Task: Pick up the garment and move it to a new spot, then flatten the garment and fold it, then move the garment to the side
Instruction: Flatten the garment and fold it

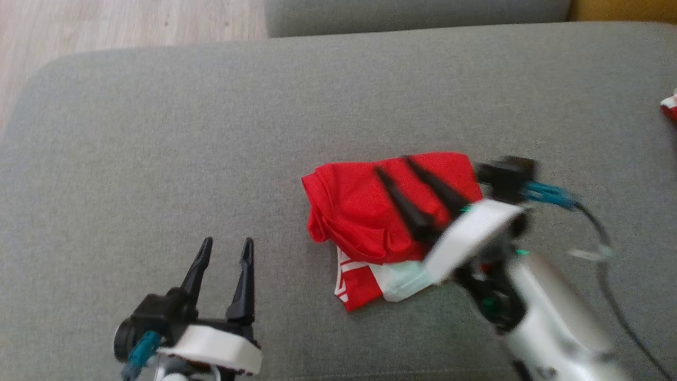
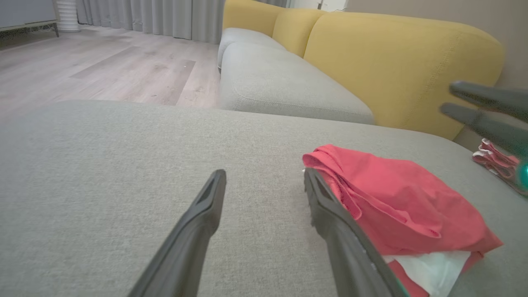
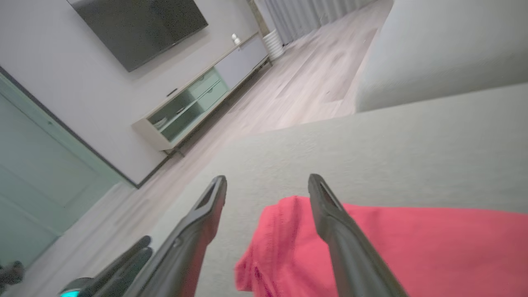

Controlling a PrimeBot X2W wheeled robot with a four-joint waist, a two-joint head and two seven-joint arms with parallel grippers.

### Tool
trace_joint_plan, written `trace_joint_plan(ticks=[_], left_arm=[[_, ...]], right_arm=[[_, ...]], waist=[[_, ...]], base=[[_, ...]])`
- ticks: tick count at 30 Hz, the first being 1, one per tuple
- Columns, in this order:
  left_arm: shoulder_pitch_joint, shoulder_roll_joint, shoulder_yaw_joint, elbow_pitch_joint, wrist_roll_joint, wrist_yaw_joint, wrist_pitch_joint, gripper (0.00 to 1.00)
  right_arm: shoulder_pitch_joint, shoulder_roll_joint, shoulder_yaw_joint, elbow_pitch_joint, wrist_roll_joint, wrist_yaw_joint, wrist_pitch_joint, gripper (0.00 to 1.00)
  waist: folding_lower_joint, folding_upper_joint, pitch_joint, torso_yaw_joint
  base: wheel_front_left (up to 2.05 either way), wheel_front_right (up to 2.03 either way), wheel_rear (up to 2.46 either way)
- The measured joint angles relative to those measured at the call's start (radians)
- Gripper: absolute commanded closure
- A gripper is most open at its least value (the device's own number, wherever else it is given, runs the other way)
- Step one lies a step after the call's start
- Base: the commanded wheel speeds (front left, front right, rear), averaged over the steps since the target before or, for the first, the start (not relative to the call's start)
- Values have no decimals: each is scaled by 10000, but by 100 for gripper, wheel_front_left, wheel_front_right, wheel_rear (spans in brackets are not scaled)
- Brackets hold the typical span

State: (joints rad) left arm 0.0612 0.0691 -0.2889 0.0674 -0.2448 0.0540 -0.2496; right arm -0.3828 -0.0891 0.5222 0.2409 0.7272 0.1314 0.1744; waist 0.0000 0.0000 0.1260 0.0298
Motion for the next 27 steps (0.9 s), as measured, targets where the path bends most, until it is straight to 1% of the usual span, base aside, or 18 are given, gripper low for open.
trace_joint_plan(ticks=[5, 8, 11, 14, 17, 21, 22, 23, 24, 27], left_arm=[[382, 96, 280, -77, 59, 6, 0, 0], [401, 121, 453, -98, 94, 4, 0, 0], [403, 123, 504, -100, 244, -8, 0, 0], [406, 117, 727, -100, 341, -15, 0, 0], [456, 105, 803, -75, 414, -31, 0, 0], [782, 65, 930, -79, 483, -105, 0, 0], [842, 50, 1047, -86, 500, -115, 0, 0], [834, 46, 1070, -119, 500, -125, 0, 0], [819, 42, 1078, -163, 502, -198, 0, 0], [740, -36, 1087, -293, 610, -203, 0, 0]], right_arm=[[1503, -895, -1795, -1404, -1939, 0, -267, 0], [2301, -1200, -2832, -1921, -2894, 0, -466, 0], [2934, -1411, -3647, -2132, -3879, 0, -842, 0], [3402, -1444, -4247, -2096, -4594, 0, -1335, 0], [3824, -1358, -4723, -1879, -4924, 0, -1779, 0], [4117, -1051, -4828, -1737, -5154, 0, -2142, 0], [4067, -955, -4589, -1718, -5173, 0, -2197, 31], [3984, -949, -4372, -1678, -5173, 0, -2197, 100], [3840, -945, -4130, -1611, -5173, 0, -2196, 100], [2924, -961, -3047, -1183, -5183, 0, -2159, 100]], waist=[[0, 0, -310, -127], [0, 0, -425, -106], [0, 0, -522, -34], [0, 0, -649, 44], [0, 0, -803, 142], [0, 0, -900, 239], [0, 0, -851, 267], [0, 0, -804, 280], [0, 0, -742, 294], [0, 0, -447, 334]], base=[[0, 0, 0], [0, 0, 0], [0, 0, 0], [0, 0, 0], [0, 0, 0], [0, 0, 0], [0, 0, 0], [0, 0, 0], [0, 0, 0], [0, 0, 0]])
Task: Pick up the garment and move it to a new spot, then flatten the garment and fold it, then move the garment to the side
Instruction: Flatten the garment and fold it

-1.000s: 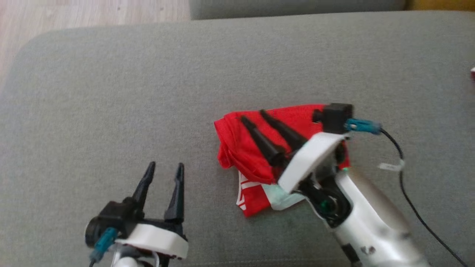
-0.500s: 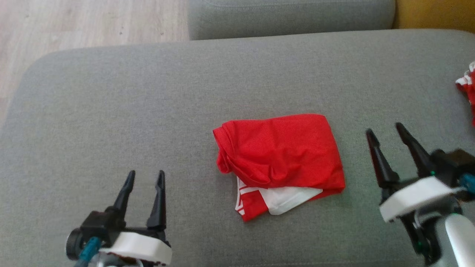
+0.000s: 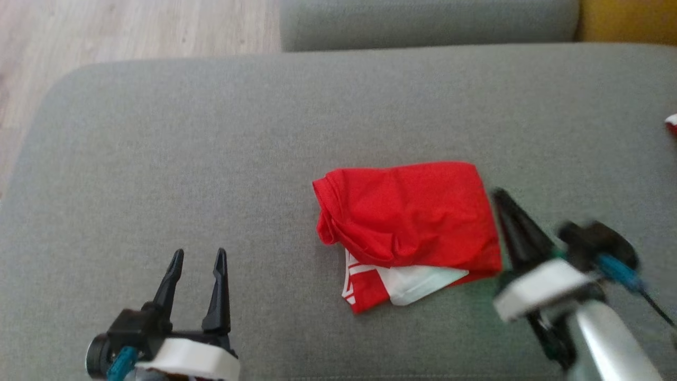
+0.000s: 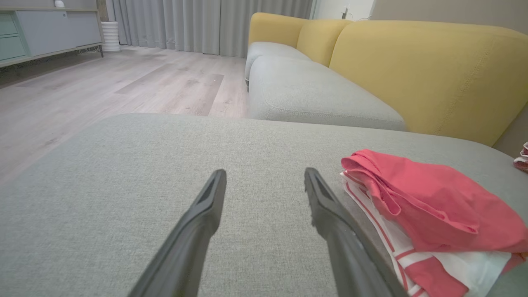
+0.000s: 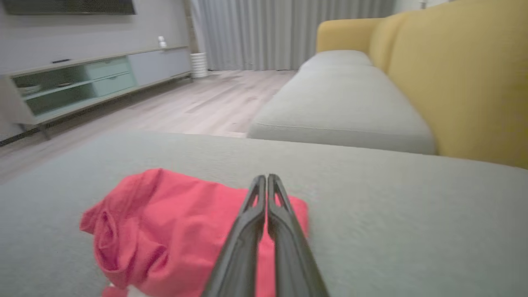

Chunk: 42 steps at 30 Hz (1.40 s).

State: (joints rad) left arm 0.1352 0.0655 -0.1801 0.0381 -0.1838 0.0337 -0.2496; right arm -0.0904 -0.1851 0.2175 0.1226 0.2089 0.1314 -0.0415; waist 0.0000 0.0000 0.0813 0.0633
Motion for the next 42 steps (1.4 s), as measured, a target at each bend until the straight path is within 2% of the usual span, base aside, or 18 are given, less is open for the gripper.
trace_joint_plan(ticks=[8, 14, 19, 25, 32, 37, 42], left_arm=[[-738, -75, -96, 69, 65, -182, 0, 0], [-983, -104, -355, 320, 67, -309, 0, 0], [-981, -107, -328, 376, 63, -320, 0, 0], [-978, -109, -286, 374, 61, -320, 0, 0], [-975, -113, -291, 376, 35, -247, 0, 0], [-959, -115, -288, 384, 31, -234, 0, 0], [-939, -117, -257, 454, -61, -190, 0, 0]], right_arm=[[-3425, 408, 2326, 3099, -96, 0, -65, 100], [-4658, 497, 3760, 5505, -198, 0, -677, 100], [-4883, 566, 5313, 6539, 347, 0, -1028, 100], [-4877, 393, 6677, 6909, 1365, 0, -1202, 100], [-4821, 182, 8416, 6652, 2510, 0, -1547, 100], [-4694, 190, 9235, 6502, 3141, 0, -1578, 100], [-4684, 224, 9530, 6450, 3609, 0, -1685, 100]], waist=[[0, -1, 870, 190], [1, -1, 1178, 541], [1, -1, 1122, 639], [1, -1, 1114, 678], [0, 0, 1078, 650], [1, 0, 971, 600], [1, 0, 776, 516]], base=[[0, 0, 0], [0, 0, 0], [0, 0, 0], [0, 0, 0], [0, 0, 0], [0, 0, 0], [0, 0, 0]])
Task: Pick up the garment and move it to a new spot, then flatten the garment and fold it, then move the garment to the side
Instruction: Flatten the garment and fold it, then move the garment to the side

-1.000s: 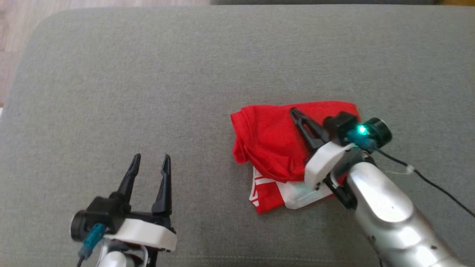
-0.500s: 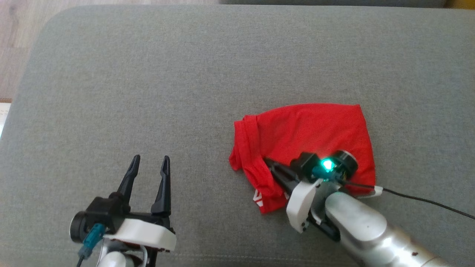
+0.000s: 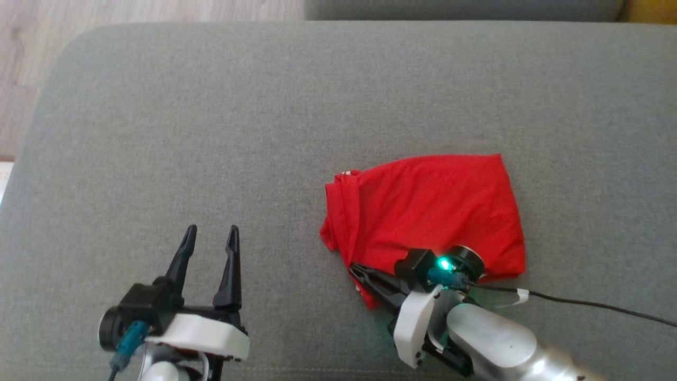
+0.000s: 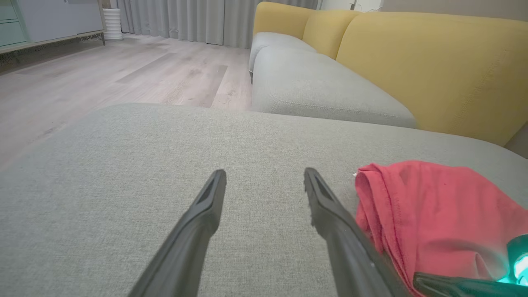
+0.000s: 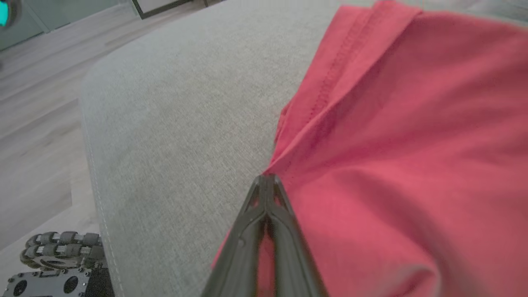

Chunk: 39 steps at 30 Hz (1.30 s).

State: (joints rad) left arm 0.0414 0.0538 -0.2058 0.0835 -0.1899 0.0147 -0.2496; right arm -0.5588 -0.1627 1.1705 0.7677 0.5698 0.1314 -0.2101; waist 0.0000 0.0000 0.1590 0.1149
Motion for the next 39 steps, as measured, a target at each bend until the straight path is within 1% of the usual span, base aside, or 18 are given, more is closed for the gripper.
trace_joint_plan(ticks=[2, 5, 8, 9, 13, 17, 19, 20, 21, 22, 26, 29, 30, 34, 39], left_arm=[[42, -2, 19, 19, -8, 29, 0, 0], [260, -4, 127, 19, -12, 33, 0, 0], [407, -2, 222, 6, -79, 42, 0, 0], [420, -2, 240, -21, -79, 46, 0, 0], [457, -4, 324, -255, -75, 90, 0, 0], [799, 0, 619, -362, 146, 15, 0, 0], [967, -6, 734, -380, 259, -44, 0, 0], [1041, -8, 840, -391, 297, -109, 0, 0], [1084, -6, 936, -408, 318, -134, 0, 0], [1130, 0, 1001, -428, 318, -159, 0, 0], [1332, 0, 1275, -489, 612, -330, 0, 0], [1407, -4, 1287, -520, 844, -430, 0, 0], [1406, -6, 1290, -523, 926, -499, 0, 0], [1409, -6, 1438, -516, 1022, -531, 0, 0], [1416, -6, 1511, -472, 1022, -537, 0, 0]], right_arm=[[28, 6, -27, -128, 153, 0, -117, 100], [224, -44, -451, -487, 215, 0, -293, 100], [437, -198, -1409, -1024, 130, 0, -378, 100], [506, -343, -1816, -1277, 35, 0, -378, 100], [1281, -1014, -4312, -2644, -744, 0, -382, 100], [2817, -1258, -6546, -3699, -1513, 0, -407, 100], [3639, -1256, -7530, -4010, -1797, 0, -407, 64], [3999, -1248, -7983, -4121, -1967, 0, -407, 49], [4322, -1229, -8431, -4234, -2163, 0, -407, 17], [4591, -1200, -8832, -4330, -2339, 0, -407, 0], [5439, -771, -10261, -4573, -2961, 0, -407, 0], [5911, -445, -10934, -4709, -3371, 0, -407, 0], [6013, -328, -11091, -4711, -3438, 0, -407, 0], [6259, -40, -11448, -4704, -3651, 0, -407, 0], [6360, -29, -11555, -4625, -3770, 0, -407, 0]], waist=[[0, 0, -116, -38], [0, 0, -271, -117], [0, 0, -436, -206], [0, 0, -496, -237], [0, 0, -748, -366], [0, 0, -1027, -482], [0, 0, -1181, -528], [-1, 0, -1260, -550], [-1, 0, -1338, -571], [-1, 0, -1416, -587], [-1, 0, -1621, -629], [-1, 0, -1628, -625], [-1, 0, -1628, -622], [-1, 0, -1638, -602], [-1, 0, -1650, -543]], base=[[0, 0, 0], [0, 0, 0], [0, 0, 0], [0, 0, 0], [0, 0, 0], [0, 0, 0], [0, 0, 0], [0, 0, 0], [0, 0, 0], [0, 0, 0], [0, 0, 0], [0, 0, 0], [0, 0, 0], [0, 0, 0], [0, 0, 0]])
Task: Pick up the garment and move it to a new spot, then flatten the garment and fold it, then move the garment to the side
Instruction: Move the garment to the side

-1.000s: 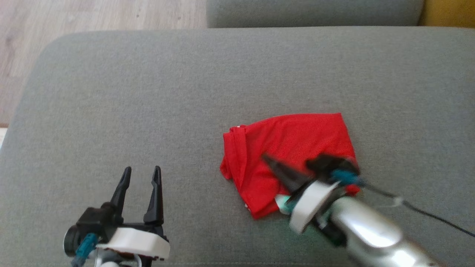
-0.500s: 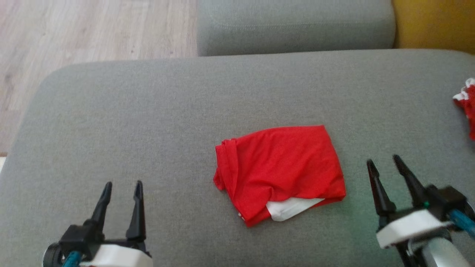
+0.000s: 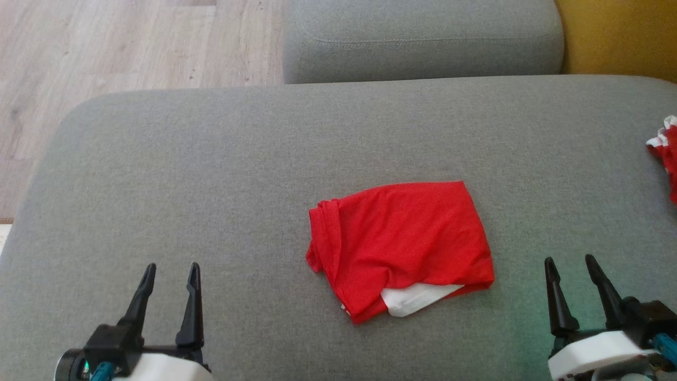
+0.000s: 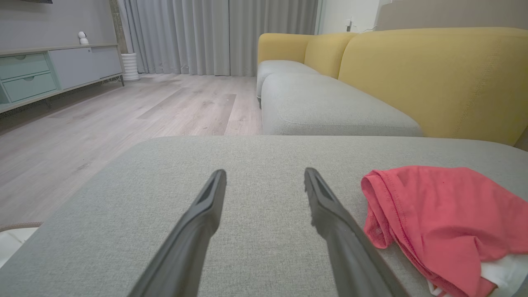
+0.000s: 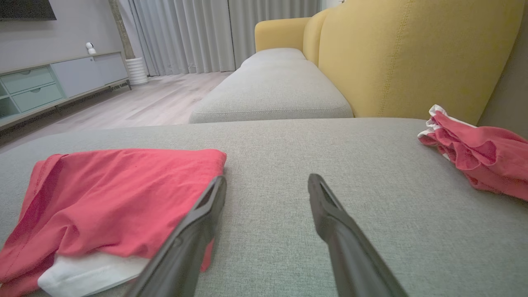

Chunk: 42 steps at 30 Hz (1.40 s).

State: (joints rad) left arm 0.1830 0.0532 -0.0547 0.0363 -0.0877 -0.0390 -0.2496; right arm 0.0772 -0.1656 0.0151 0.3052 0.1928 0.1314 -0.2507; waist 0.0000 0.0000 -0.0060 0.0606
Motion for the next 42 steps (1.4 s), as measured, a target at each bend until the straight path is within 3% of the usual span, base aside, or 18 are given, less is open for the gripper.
trace_joint_plan(ticks=[6, 8, 9, 10, 11, 15, 19, 26, 27, 28, 32, 36, 42], left_arm=[[0, 0, 2, 19, 0, -50, 0, 0], [-1, 0, -4, -12, -4, -36, 0, 0], [-1, 0, -4, -12, -4, -36, 0, 0], [-12, 0, -38, -21, -6, -36, 0, 0], [-12, 0, -38, -21, -6, -36, 0, 0], [-157, 0, -278, -15, -33, -36, 0, 0], [-613, -2, -485, 8, -117, -33, 0, 0], [-872, -8, -660, 8, -211, 127, 0, 0], [-873, -8, -667, 6, -209, 138, 0, 0], [-872, -8, -673, 4, -211, 153, 0, 0], [-868, -6, -665, -90, -311, 313, 0, 0], [-874, -8, -625, -305, -309, 313, 0, 0], [-1307, -8, -589, -499, -157, 151, 0, 0]], right_arm=[[-73, 105, 63, 136, 408, 0, 63, 0], [-434, 84, 242, 82, 1258, 0, 1193, 0], [-434, 84, 242, 82, 1258, 0, 1193, 0], [-1072, -50, 546, -48, 1898, 0, 2416, 0], [-1072, -50, 546, -48, 1898, 0, 2416, 0], [-2560, -290, 844, -173, 3032, 0, 4865, 0], [-3368, -412, 955, 506, 3471, 0, 6853, 0], [-3967, -372, 713, 1935, 3060, 0, 8098, 0], [-4132, -337, 685, 1994, 3110, 0, 8126, 30], [-4281, -282, 619, 2061, 3187, 0, 8082, 100], [-4579, -23, 763, 2117, 3455, 0, 7812, 100], [-4604, -142, 999, 1935, 3455, 0, 7486, 100], [-5435, -1062, 1108, 1325, 3427, 0, 6976, 100]], waist=[[0, 0, 44, 76], [0, 0, 189, 89], [0, 0, 189, 89], [0, 0, 355, 101], [0, 0, 355, 101], [0, 0, 728, 203], [0, 0, 1049, 479], [0, 0, 1465, 1049], [0, 0, 1515, 1092], [0, 0, 1558, 1116], [1, 0, 1632, 854], [1, 0, 1680, 159], [1, 0, 1898, -1148]], base=[[0, 0, 0], [0, 0, 0], [0, 0, 0], [0, 0, 0], [0, 0, 0], [0, 0, 0], [0, 0, 0], [0, 0, 0], [0, 0, 0], [0, 0, 0], [0, 0, 0], [0, 0, 0], [0, 0, 0]])
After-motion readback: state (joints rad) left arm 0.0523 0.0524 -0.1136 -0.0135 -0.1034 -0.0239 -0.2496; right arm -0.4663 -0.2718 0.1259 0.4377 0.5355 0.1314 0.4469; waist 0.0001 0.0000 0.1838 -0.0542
